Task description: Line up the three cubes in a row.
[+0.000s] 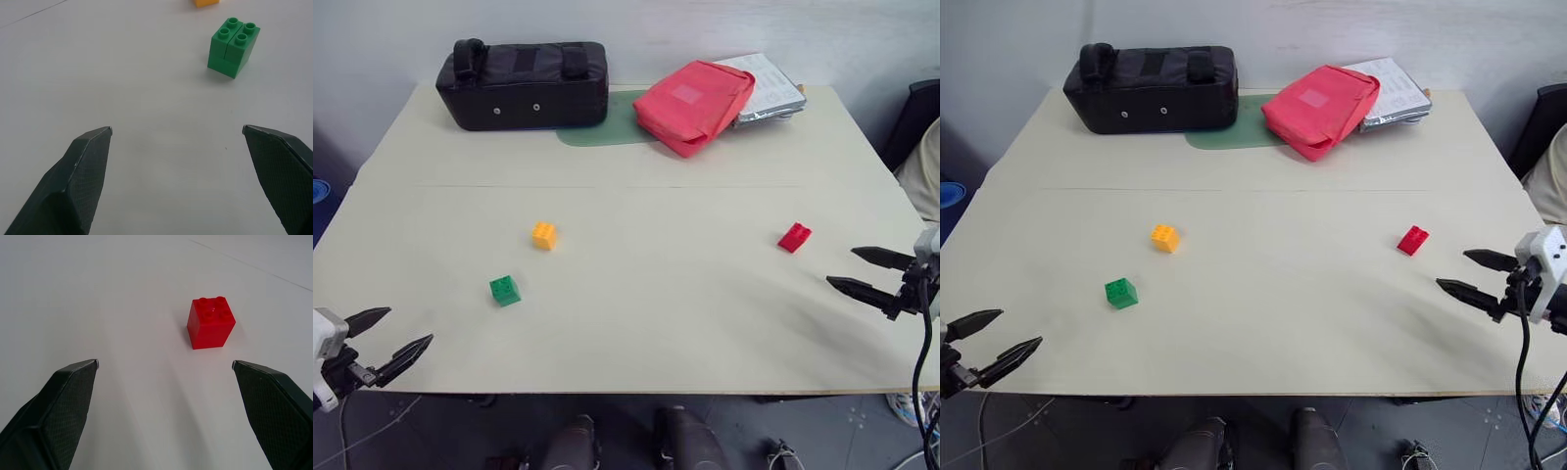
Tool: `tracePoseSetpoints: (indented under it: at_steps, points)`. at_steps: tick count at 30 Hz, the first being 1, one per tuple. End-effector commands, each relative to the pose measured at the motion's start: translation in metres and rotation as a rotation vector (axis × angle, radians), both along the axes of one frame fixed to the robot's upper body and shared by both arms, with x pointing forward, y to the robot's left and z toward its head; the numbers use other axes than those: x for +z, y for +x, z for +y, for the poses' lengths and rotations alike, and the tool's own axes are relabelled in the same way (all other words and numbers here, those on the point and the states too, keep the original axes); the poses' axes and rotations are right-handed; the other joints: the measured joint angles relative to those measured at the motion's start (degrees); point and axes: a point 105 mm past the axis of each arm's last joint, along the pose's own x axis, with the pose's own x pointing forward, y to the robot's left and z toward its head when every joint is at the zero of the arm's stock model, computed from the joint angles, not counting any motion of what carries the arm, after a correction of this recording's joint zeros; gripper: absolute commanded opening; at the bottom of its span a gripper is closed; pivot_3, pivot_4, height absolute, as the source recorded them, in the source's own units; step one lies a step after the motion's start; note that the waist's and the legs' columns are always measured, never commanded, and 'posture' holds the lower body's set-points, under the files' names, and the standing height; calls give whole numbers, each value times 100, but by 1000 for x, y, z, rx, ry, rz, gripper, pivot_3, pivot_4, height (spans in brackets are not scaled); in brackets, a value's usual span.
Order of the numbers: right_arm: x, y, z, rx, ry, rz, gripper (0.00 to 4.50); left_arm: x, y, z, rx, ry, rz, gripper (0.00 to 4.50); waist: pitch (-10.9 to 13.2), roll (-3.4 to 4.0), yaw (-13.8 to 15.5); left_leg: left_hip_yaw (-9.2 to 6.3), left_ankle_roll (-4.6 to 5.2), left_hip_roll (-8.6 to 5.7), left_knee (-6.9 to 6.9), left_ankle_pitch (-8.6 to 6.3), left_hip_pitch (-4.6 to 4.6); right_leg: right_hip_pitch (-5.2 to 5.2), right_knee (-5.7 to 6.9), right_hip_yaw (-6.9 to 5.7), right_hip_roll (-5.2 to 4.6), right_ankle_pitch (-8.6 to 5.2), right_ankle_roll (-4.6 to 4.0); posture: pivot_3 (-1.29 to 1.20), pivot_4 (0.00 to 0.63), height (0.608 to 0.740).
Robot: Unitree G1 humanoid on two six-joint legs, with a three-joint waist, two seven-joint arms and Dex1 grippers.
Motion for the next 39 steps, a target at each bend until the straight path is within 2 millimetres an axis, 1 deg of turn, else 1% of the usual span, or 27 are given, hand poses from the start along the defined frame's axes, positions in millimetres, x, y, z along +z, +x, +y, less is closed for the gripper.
tracePoseSetpoints:
  at_steps: [1,6,14,17,19,20,22,24,26,27,30,31,32,35,37,39]
  points:
    - [5,-3,-2,-1,-12,-32,4500,9,-1,-5,-25,17,-15,4493,0,1,0,0,0,0,-1,0,0,0,0,0,0,0,0,0,150,740]
    - [5,-4,-4,-16,-11,-43,4500,5,3,-7,-25,21,1,4493,0,1,-10,0,0,0,-1,0,1,0,1,1,0,0,0,0,150,740]
    - [2,-6,-11,-31,-33,-52,4500,8,11,-9,-52,23,-8,4493,-1,1,-3,0,-1,-1,1,0,0,0,1,1,0,0,0,0,150,740]
    - [8,-2,-15,-70,-48,-98,4500,6,16,-1,-18,61,-12,4493,-1,2,-3,0,-1,-1,2,1,0,0,2,1,0,0,0,0,150,740]
    - [15,0,-8,-57,-62,-112,4500,6,18,-2,-22,55,-13,4493,-1,2,-3,0,-1,-1,2,1,0,0,3,0,0,0,0,0,150,740]
    - [18,1,-3,-40,-68,-112,4500,8,20,-6,-36,39,-16,4493,-1,2,-8,0,-1,-1,1,1,0,0,3,0,0,0,0,0,150,740]
    - [22,2,9,3,-85,-109,4500,13,24,-17,-81,6,-22,4493,-1,2,-9,1,-2,1,1,1,0,-1,4,0,2,0,0,0,150,740]
    - [26,6,20,53,-113,-94,4500,21,32,-34,-171,-12,-25,4493,-1,2,-3,0,-2,0,2,1,0,-1,6,0,1,0,1,0,150,740]
    - [30,12,26,69,-131,-90,4500,29,36,-48,-248,-36,-16,4493,-1,2,-5,0,-3,0,9,2,0,1,9,0,1,1,3,0,150,740]
    - [33,19,28,69,-138,-90,4500,34,38,-57,-304,-44,-9,4493,-1,2,-6,0,-3,0,12,2,-1,1,10,1,0,2,3,0,150,740]
    - [40,47,35,58,-196,-76,4500,51,43,-95,-539,-50,33,4493,2,7,-17,0,-15,-1,14,9,-2,-2,11,1,0,2,3,0,150,740]
    - [41,54,35,52,-215,-70,4500,55,44,-101,-582,-48,42,4493,2,8,-20,0,-20,-2,12,12,-2,-5,12,2,0,2,2,0,150,740]
    - [41,60,36,47,-232,-63,4500,58,45,-108,-622,-48,49,4493,2,8,-20,0,-25,-2,7,15,-4,-8,10,2,0,1,1,0,150,740]
    - [34,86,40,22,-298,3,4500,70,43,-141,-842,-17,82,4493,4,11,-23,2,-44,-1,-4,20,-11,-19,6,0,6,-3,-7,0,150,740]
    - [31,97,40,-4,-324,35,4500,78,44,-153,-909,-3,75,4493,4,11,-31,8,-48,-1,2,23,-24,-30,8,2,10,-3,-7,0,150,740]
    - [31,105,38,-26,-328,48,4500,85,46,-161,-946,-13,65,4493,5,13,-24,14,-48,-1,4,28,-31,-35,8,3,15,-3,-6,0,150,740]
